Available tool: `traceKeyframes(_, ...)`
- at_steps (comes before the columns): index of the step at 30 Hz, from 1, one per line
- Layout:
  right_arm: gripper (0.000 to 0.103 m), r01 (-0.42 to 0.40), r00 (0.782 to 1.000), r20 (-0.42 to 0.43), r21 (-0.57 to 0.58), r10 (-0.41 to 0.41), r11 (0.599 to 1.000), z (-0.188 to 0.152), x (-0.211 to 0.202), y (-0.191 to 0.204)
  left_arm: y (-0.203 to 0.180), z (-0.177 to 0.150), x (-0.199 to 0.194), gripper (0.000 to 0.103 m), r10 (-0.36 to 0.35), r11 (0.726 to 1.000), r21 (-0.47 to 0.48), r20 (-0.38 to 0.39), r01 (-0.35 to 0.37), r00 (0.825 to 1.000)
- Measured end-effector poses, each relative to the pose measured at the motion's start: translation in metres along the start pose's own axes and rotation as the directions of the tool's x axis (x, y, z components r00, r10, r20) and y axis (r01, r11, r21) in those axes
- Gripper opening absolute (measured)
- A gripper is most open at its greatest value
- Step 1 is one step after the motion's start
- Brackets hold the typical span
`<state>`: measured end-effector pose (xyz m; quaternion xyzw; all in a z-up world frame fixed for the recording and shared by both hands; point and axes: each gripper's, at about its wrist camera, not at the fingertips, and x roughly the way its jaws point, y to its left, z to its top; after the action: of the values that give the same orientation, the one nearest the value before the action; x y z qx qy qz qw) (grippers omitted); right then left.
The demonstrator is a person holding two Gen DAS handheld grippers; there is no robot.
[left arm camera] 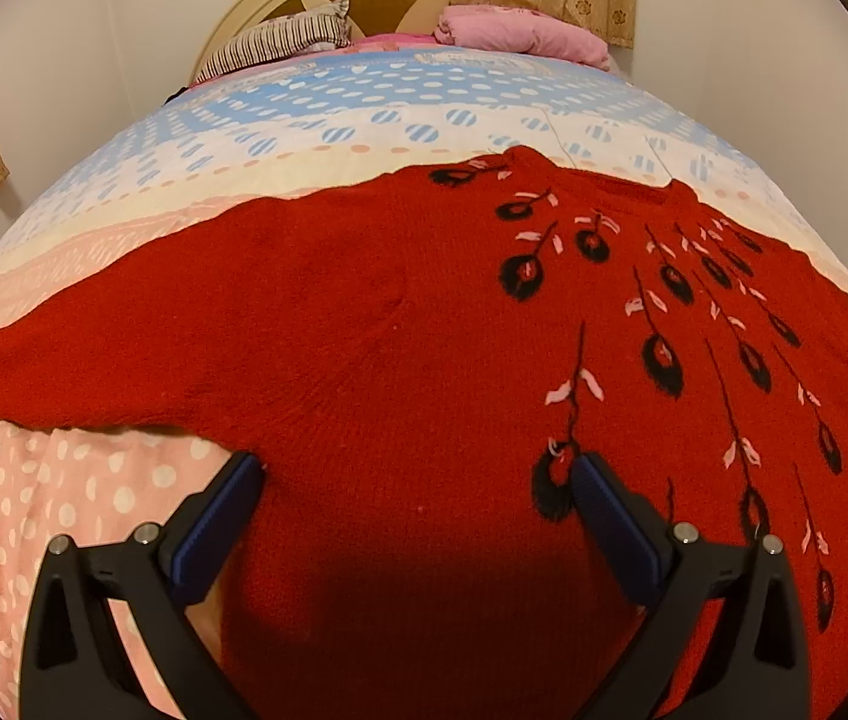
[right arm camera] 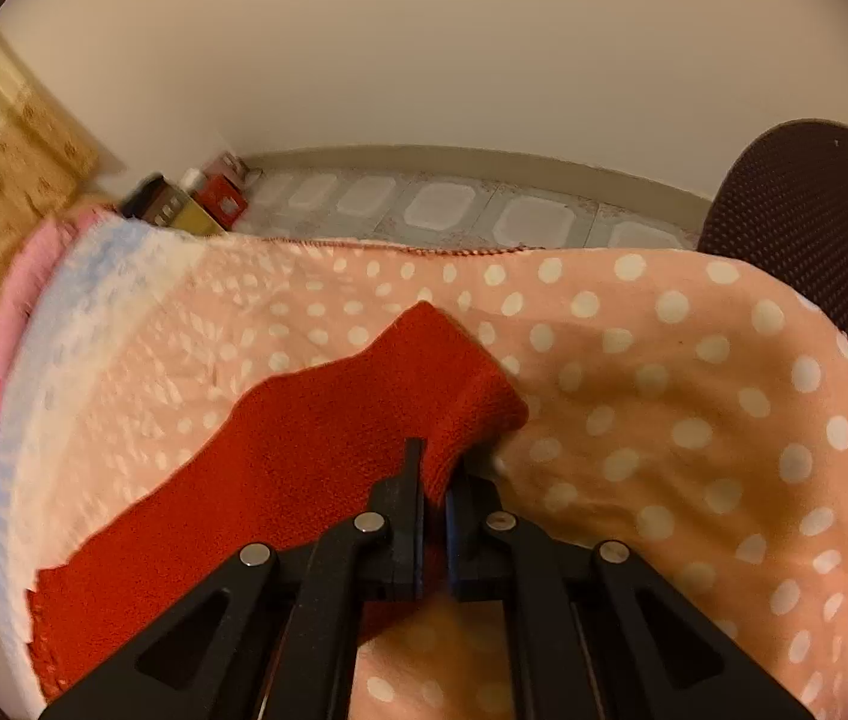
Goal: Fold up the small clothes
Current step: 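Grasp the sweater sleeve cuff with the right tool, then fold the held sleeve across the sweater body and open the right tool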
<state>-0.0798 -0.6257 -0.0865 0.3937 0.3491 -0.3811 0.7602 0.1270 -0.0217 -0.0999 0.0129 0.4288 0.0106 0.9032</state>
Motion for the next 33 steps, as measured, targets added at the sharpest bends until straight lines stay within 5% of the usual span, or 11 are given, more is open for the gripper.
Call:
traceKeyframes(8,0.004,-0.088,0.987,0.123,-0.120,0.103,0.989,-0.007,-0.066,0.035,0.000,0.000,0.000,0.103,-0.001,1.000,-0.001,0.000,0.001,1.000)
traceKeyframes(17,0.004,-0.144,0.953,0.185,-0.421,0.240,0.896,-0.077,-0.149,0.158,0.011,-0.004,-0.014,0.103,-0.054,0.998,0.010,-0.002,0.054,0.999)
traceKeyframes(25,0.004,-0.307,0.907,0.038,-0.622,0.419,0.720,-0.190,-0.185,0.280,0.064,-0.012,-0.038,0.103,-0.103,0.990,-0.100,0.004,0.103,0.995)
traceKeyframes(33,0.004,-0.450,0.864,-0.176,-0.688,0.471,0.569,-0.328,-0.163,0.375,0.135,-0.009,-0.054,0.103,-0.018,0.979,-0.200,0.074,0.033,0.997)
